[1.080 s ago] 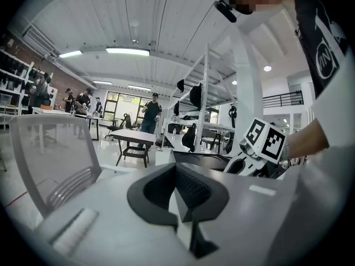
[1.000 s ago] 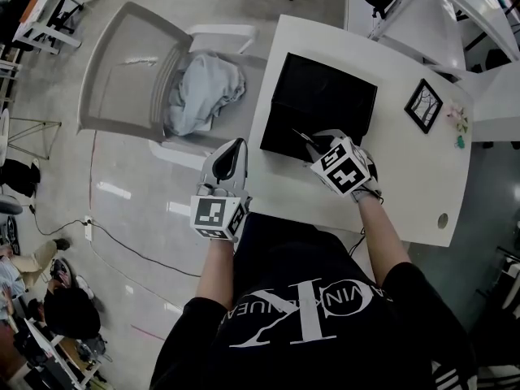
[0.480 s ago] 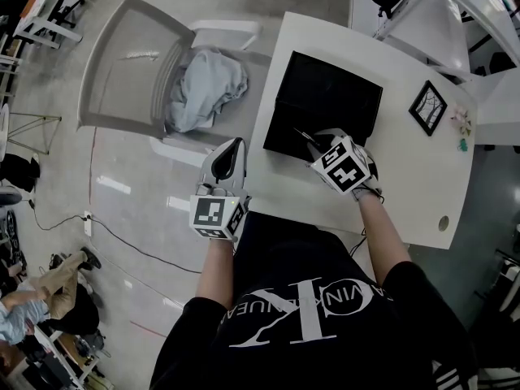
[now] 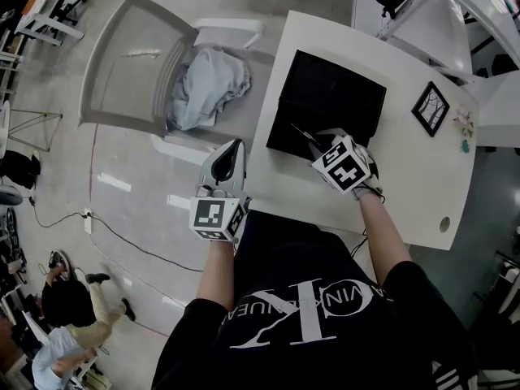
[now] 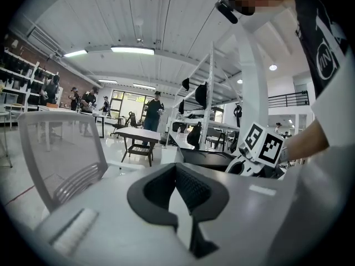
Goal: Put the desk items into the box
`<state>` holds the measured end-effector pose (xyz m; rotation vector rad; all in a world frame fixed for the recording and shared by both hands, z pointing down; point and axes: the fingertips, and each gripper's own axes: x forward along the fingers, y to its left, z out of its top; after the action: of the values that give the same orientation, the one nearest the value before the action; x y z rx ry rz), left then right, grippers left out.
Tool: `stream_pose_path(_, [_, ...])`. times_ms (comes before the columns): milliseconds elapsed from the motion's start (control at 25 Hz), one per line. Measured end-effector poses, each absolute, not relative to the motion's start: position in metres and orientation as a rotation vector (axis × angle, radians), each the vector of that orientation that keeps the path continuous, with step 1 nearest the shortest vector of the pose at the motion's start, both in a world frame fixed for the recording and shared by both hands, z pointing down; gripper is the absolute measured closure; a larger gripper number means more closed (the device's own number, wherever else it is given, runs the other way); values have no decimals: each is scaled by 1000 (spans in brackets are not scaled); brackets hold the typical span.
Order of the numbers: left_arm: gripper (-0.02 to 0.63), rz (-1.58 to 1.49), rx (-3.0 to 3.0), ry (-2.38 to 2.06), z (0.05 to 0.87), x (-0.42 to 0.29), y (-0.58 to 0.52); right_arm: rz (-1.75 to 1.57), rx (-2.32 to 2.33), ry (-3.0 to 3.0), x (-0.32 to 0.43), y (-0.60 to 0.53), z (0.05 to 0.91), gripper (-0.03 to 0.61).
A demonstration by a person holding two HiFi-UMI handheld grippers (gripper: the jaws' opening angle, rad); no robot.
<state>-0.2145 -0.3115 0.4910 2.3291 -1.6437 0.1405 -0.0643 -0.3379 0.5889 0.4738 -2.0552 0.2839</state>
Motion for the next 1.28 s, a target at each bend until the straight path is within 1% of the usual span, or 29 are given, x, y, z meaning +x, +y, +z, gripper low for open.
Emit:
stream_pose_path(680, [603,128,2310,-1663,492,-221,-303,329,526,-2086,-68,-340,588,552])
stream_pose_path(1280, [603,110,2350,-1648,481,-212,-296,319,617,-2140,-64,-333,554,552])
